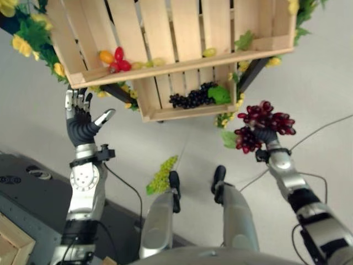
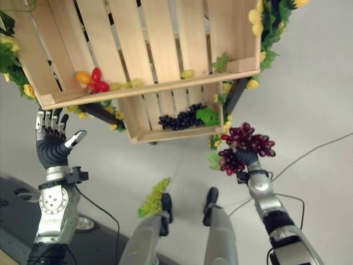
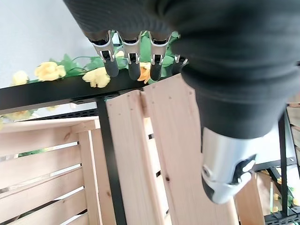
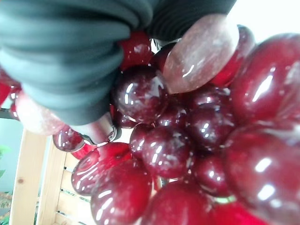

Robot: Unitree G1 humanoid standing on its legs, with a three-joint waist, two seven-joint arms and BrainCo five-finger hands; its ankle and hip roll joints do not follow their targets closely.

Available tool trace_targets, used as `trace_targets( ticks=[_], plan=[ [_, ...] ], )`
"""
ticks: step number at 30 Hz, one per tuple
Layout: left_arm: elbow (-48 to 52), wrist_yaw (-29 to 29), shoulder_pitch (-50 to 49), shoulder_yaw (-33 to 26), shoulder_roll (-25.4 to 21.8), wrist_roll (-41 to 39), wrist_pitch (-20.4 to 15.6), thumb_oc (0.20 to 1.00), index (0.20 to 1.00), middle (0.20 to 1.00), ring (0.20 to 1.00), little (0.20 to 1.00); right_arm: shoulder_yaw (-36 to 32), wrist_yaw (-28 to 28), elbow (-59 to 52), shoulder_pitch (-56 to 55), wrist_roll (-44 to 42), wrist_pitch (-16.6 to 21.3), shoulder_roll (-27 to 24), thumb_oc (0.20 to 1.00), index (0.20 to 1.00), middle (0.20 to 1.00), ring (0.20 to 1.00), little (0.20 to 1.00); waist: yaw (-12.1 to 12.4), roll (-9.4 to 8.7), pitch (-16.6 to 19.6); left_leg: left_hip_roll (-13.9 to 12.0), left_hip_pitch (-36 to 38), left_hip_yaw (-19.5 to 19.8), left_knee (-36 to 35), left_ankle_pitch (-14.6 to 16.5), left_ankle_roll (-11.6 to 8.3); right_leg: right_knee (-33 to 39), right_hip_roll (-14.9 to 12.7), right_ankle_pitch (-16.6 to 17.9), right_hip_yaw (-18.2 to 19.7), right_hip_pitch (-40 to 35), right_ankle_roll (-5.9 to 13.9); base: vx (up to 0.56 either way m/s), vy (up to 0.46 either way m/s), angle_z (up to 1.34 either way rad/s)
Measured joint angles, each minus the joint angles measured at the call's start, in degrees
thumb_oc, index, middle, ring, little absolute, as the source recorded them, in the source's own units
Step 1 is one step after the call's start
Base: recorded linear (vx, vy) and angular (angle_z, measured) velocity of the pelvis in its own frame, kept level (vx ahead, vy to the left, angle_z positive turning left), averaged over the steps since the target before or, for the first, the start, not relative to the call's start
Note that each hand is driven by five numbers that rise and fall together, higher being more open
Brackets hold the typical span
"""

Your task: Pick up the fruits from the basket on one side to the basket on the other side

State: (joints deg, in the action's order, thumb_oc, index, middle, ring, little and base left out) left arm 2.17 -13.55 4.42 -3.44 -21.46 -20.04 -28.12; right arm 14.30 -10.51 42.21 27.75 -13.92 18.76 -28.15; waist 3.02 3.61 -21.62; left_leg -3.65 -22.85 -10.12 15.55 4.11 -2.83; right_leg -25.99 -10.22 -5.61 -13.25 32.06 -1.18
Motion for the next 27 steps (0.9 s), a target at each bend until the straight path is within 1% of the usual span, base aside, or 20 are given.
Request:
trace_targets(
  ticks=[3,8,12,14,17,21,24,25,27],
  plan=[
    [-0.1,0.0,0.8,0.8,0.0,-0.3,0.0,1.000,1.000,1.000,1.000,1.000,2.2,-1.1,0.6,2.7,1.2,0.0,0.0,0.200,0.200,0.200,0.200,0.200,0.5,0.00,0.0,0.0,0.0,0.1,0.0,-0.1,-0.11,0.0,0.0,0.0,0.0,0.0,-0.01,0.00,0.000,0.00],
    [0.0,-0.1,1.4,2.2,0.0,-1.0,0.0,1.000,1.000,1.000,1.000,1.000,6.9,-1.4,0.6,7.1,3.4,-0.5,0.8,0.200,0.200,0.200,0.200,0.200,1.4,0.02,0.0,0.1,0.0,0.4,0.0,-0.3,-0.19,-0.2,-0.1,0.0,0.0,-0.1,-0.02,0.00,-0.006,0.00],
    [0.0,-0.2,1.5,2.2,0.0,-1.0,0.0,1.000,1.000,1.000,1.000,1.000,7.2,-1.5,0.5,9.9,4.4,-0.6,1.4,0.200,0.200,0.200,0.200,0.200,1.6,0.03,0.0,0.2,-0.1,0.7,-0.1,-0.4,-0.25,-0.2,-0.1,0.0,0.0,-0.1,-0.02,0.00,-0.005,0.03],
    [-0.1,-0.3,1.5,2.3,0.0,-1.0,0.0,1.000,1.000,1.000,1.000,1.000,7.9,-2.4,0.6,11.5,4.6,-1.4,1.4,0.200,0.200,0.200,0.200,0.200,1.8,0.03,0.0,0.2,-0.1,0.8,0.0,-0.5,-0.29,-0.2,-0.1,0.0,0.0,-0.1,-0.03,0.00,0.000,0.00],
    [-0.1,-0.4,1.6,2.5,0.0,-1.0,0.0,1.000,1.000,1.000,1.000,1.000,8.7,-3.0,1.0,13.5,5.5,-1.8,1.3,0.200,0.200,0.200,0.200,0.200,2.6,0.05,0.0,0.2,-0.1,0.9,-0.1,-0.7,-0.40,-0.3,-0.1,0.0,0.0,-0.1,-0.04,0.00,-0.004,0.01],
    [-0.1,-0.5,1.8,3.6,0.0,-1.0,0.0,1.000,1.000,1.000,1.000,1.000,9.0,-3.4,1.6,16.1,5.5,-1.8,1.6,0.200,0.200,0.200,0.200,0.200,2.8,0.05,0.0,0.3,-0.4,1.7,-0.3,-1.2,-0.47,-0.3,-0.1,0.0,-0.1,-0.2,-0.04,0.00,-0.004,0.11],
    [-0.1,-0.5,1.8,4.8,-0.2,-1.1,0.0,1.000,1.000,1.000,1.000,1.000,9.0,-4.4,5.2,19.9,5.4,-2.1,1.7,0.200,0.200,0.200,0.200,0.200,3.1,0.07,0.1,0.4,-0.8,2.4,-0.4,-1.6,-0.52,-0.4,-0.2,0.0,-0.5,-0.2,-0.07,0.01,-0.001,0.09],
    [-0.1,-0.5,1.8,4.9,-0.3,-1.2,0.0,1.000,1.000,1.000,1.000,1.000,9.0,-4.5,7.9,22.1,5.4,-2.5,1.7,0.200,0.200,0.200,0.200,0.200,3.4,0.08,0.1,0.5,-0.7,2.5,-0.7,-1.9,-0.57,-0.4,-0.2,0.1,-0.6,-0.1,-0.14,0.02,0.005,0.08],
    [-0.1,-0.5,1.7,5.0,-0.8,-1.3,0.0,1.000,1.000,1.000,1.000,1.000,9.1,-5.1,9.2,23.7,5.4,-3.1,1.3,0.200,0.200,0.200,0.200,0.200,4.1,0.13,0.1,0.5,-0.7,2.7,-1.1,-2.2,-0.64,-0.4,-0.2,0.1,-0.7,-0.1,-0.18,0.01,0.004,0.05]
  ],
)
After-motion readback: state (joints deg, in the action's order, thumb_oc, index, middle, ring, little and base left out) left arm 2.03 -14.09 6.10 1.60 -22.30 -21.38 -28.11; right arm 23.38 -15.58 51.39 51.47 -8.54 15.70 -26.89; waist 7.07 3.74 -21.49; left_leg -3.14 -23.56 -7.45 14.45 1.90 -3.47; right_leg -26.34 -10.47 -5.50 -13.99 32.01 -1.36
